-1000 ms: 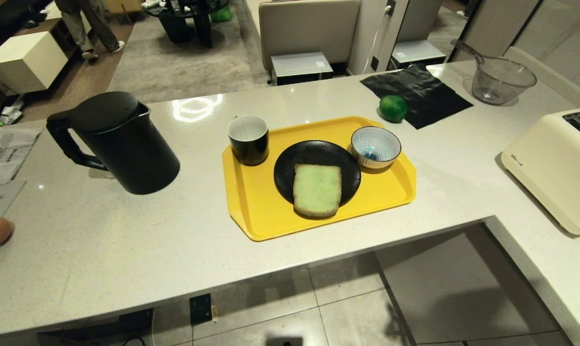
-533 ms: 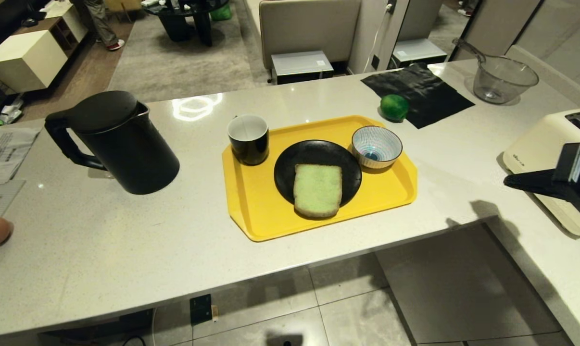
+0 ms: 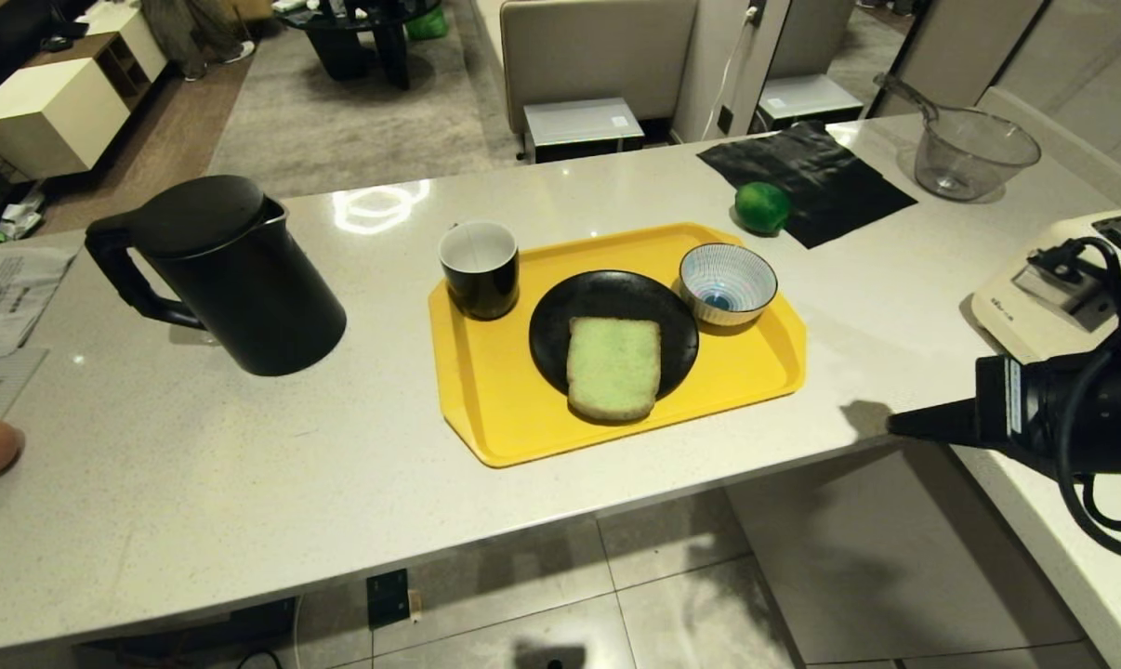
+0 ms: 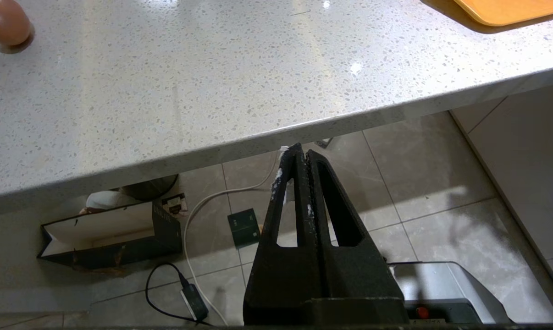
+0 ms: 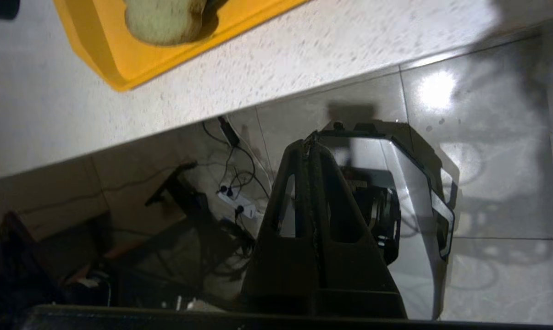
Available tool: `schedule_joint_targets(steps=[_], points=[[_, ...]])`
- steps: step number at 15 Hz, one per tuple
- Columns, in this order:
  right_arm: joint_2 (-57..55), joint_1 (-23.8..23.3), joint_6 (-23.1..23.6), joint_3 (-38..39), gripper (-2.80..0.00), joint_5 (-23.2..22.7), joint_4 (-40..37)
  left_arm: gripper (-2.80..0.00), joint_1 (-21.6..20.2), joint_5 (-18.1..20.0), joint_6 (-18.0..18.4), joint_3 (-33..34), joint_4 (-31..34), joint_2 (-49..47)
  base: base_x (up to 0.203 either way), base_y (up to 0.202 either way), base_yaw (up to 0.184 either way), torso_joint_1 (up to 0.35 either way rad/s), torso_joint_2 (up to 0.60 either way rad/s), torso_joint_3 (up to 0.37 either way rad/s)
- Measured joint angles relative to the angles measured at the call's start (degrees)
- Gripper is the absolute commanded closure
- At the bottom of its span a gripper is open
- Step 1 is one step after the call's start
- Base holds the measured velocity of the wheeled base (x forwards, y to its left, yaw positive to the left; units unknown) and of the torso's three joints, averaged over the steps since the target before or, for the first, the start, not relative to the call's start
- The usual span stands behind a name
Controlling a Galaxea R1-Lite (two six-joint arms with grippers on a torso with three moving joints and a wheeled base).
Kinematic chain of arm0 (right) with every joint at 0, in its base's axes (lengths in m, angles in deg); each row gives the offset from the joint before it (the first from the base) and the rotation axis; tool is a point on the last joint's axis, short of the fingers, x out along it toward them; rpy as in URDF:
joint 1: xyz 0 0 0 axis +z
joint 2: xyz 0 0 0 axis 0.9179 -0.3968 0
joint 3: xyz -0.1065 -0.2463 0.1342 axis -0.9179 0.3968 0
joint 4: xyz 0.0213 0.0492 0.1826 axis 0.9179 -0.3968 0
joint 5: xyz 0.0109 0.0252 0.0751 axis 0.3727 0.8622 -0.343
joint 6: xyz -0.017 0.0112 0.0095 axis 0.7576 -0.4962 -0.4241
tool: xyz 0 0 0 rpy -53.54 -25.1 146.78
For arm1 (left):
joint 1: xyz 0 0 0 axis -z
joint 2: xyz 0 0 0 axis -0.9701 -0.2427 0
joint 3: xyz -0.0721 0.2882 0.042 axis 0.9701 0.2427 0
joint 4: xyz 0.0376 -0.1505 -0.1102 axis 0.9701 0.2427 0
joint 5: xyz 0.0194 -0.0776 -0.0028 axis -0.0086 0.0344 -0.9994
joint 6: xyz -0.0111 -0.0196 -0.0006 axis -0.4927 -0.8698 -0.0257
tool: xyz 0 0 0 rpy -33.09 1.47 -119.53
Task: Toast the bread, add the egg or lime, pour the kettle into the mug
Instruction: Pick up the bread slice
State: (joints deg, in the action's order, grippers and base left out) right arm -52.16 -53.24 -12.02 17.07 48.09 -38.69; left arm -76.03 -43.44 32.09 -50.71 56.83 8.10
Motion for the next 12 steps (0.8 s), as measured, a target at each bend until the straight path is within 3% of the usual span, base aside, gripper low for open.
schedule_joint_targets(steps=[3,4,9,12], points=[[-1.19,2.43,-0.81,1.09,0.0,0.16,0.36,0.0,0.0,-0.01,0.0,0.0,0.0,0.0,0.0,0.0,0.0,0.0,0.0,0.0],[-1.78,2.73,-0.83,1.24,-2.8,0.27,0.78,0.0,-0.05,-0.05,0.03,0.0,0.01,0.0,0.0,0.0,0.0,0.0,0.0,0.0],[-5.05,3.19,-2.09,1.29,-2.8,0.11,6.81,0.0,0.02,-0.03,0.02,0.0,0.02,0.0,0.0,0.0,0.0,0.0,0.0,0.0],[-7.4,3.19,-8.75,-0.44,-2.8,-2.86,9.33,0.0,0.0,0.01,0.03,0.0,0.03,0.0,0.0,0.0,0.0,0.0,0.0,0.0]])
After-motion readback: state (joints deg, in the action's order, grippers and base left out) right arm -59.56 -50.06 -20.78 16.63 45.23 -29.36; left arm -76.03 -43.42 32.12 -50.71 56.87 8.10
